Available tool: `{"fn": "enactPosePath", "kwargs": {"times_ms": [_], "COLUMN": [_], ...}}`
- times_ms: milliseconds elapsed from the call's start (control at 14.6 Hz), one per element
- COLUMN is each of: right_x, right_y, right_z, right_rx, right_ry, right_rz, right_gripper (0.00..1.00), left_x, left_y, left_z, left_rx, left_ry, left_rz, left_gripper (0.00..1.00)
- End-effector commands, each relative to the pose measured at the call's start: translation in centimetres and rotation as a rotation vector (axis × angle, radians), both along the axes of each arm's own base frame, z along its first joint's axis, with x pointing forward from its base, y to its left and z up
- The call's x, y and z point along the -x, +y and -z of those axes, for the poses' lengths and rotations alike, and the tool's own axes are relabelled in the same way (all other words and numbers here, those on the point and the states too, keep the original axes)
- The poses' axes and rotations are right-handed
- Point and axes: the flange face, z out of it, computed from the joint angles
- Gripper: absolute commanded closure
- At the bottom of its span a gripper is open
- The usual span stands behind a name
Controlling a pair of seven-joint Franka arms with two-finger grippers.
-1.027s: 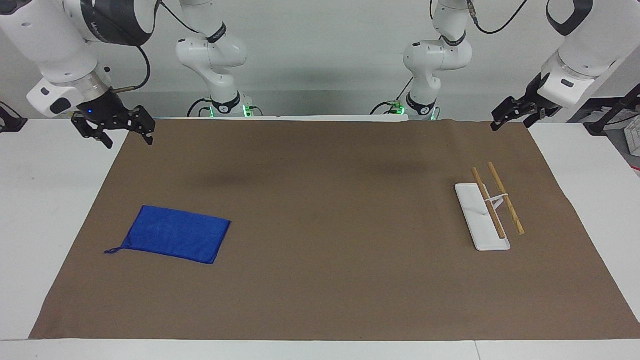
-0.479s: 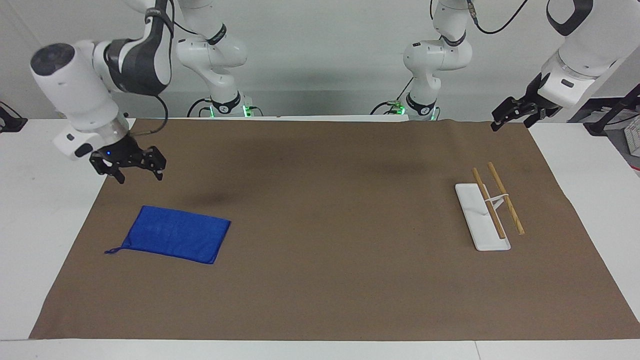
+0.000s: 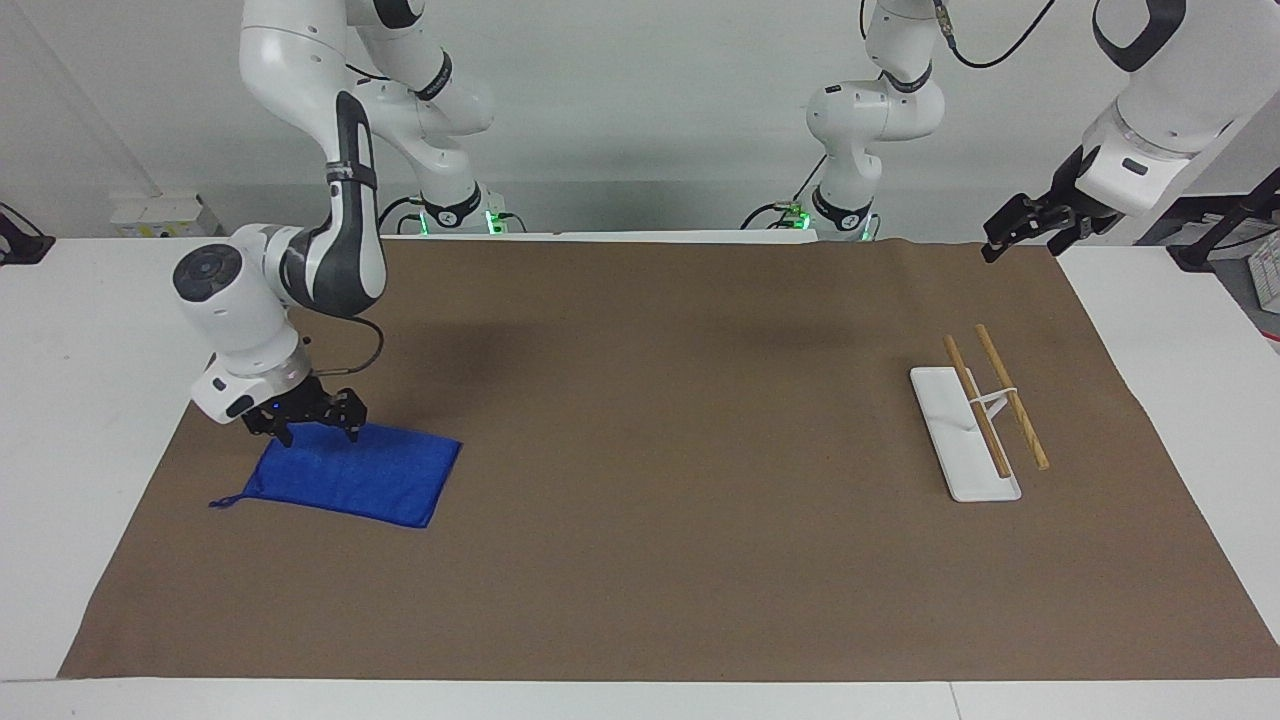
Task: Right arm passes towel to left arm to hang
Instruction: 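Grasp the blue towel's edge with the right gripper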
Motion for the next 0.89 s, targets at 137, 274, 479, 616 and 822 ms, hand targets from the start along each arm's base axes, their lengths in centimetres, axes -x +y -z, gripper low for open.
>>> {"fn": "enactPosePath", "kwargs": {"times_ms": [137, 274, 479, 616, 822], "right_x": [1.1, 1.1, 1.2, 1.3, 1.0], "right_y": [-0.8, -0.8, -0.8, -0.7, -0.6], "right_z": [3.2, 3.3, 3.4, 3.4, 2.5], "right_rx": [-0.009, -0.009, -0.009, -0.015, -0.046], "right_ry": [-0.028, -0.028, -0.015, 0.002, 0.025], "right_rz": [-0.018, -0.019, -0.067, -0.071, -0.057], "right_gripper": [0.01, 0.07, 0.86, 1.00, 1.00], "left_x": [0.2, 0.2, 0.2, 0.2, 0.2], "left_y": [0.1, 0.1, 0.1, 0.1, 0.1], "left_z": [-0.3, -0.3, -0.3, -0.3, -0.3], "left_rx": [0.007, 0.007, 0.007, 0.007, 0.007], "left_ry": [-0.013, -0.013, -0.013, -0.013, -0.013], "left_rz": [-0.003, -0.003, -0.003, -0.003, -0.003], "left_gripper": [0.00, 0.00, 0.00, 0.00, 0.00]}}
